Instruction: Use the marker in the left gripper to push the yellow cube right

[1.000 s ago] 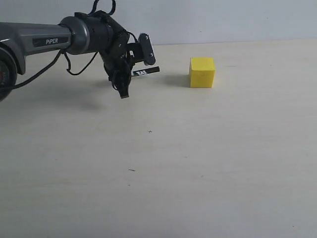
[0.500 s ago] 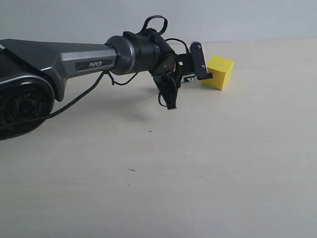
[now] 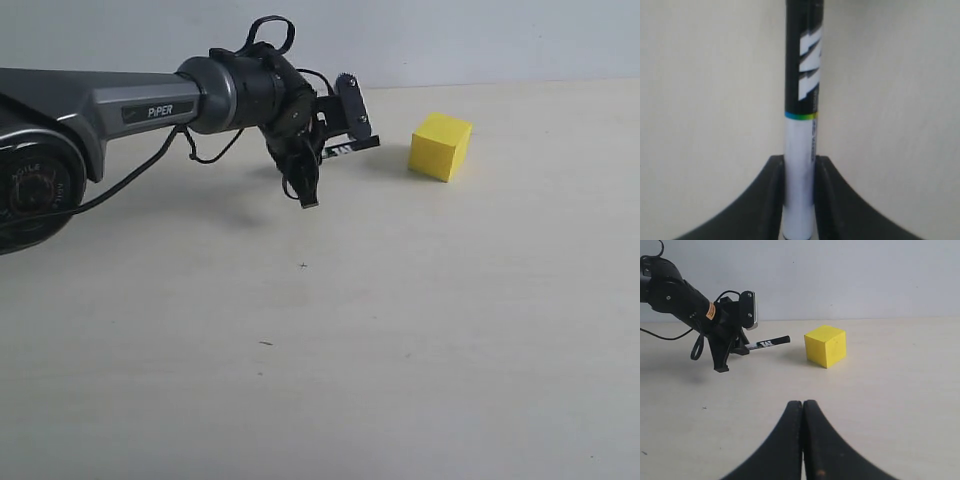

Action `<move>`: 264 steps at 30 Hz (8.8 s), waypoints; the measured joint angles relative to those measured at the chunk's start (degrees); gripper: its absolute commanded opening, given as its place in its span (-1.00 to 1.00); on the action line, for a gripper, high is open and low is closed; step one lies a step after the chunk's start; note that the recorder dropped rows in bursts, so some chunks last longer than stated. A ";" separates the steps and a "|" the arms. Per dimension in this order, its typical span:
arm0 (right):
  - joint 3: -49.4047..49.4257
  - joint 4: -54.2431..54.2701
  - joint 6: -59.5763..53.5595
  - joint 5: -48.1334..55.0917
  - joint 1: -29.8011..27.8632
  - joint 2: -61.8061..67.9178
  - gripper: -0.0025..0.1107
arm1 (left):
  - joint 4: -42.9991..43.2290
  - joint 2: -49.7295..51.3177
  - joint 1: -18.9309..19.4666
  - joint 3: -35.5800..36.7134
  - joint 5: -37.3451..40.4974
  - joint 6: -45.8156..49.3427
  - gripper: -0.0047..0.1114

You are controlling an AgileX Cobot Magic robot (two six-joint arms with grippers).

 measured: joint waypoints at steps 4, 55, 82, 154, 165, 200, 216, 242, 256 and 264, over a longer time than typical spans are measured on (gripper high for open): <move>0.00 0.00 0.00 0.00 0.00 0.00 -0.96 | 0.12 0.00 -2.16 0.00 -3.18 -0.27 -0.92; 0.00 0.00 0.00 0.00 0.00 0.00 -0.96 | 5.59 5.41 5.18 0.00 -33.60 32.67 -0.92; 0.00 0.00 0.00 0.00 0.00 0.00 -0.96 | 14.62 0.29 -2.21 0.00 -5.76 10.23 -0.92; 0.00 0.00 0.00 0.00 0.00 0.00 -0.96 | 17.88 -6.79 3.81 12.76 -4.99 -2.59 -0.92; 0.00 0.00 0.00 0.00 0.00 0.00 -0.96 | 25.83 -14.79 -18.68 23.45 16.56 -42.01 -0.92; 0.00 0.00 0.00 0.00 0.00 0.00 -0.96 | 16.79 14.45 -15.42 -27.11 29.68 -44.97 -0.92; 0.00 0.00 0.00 0.00 0.00 0.00 -0.96 | 16.99 14.45 -15.64 -27.43 31.05 -43.17 -0.92; 0.00 0.85 0.00 0.00 0.00 0.00 -0.96 | 6.23 -4.33 -20.68 -3.90 34.34 -53.98 -0.92; 0.00 0.85 0.00 0.00 0.00 0.00 -0.96 | -4.65 -17.87 -19.27 14.48 34.64 -79.25 -0.92; 0.00 0.85 0.00 0.00 0.00 0.00 -0.96 | -11.53 -17.96 -15.81 14.69 31.62 -80.87 -0.92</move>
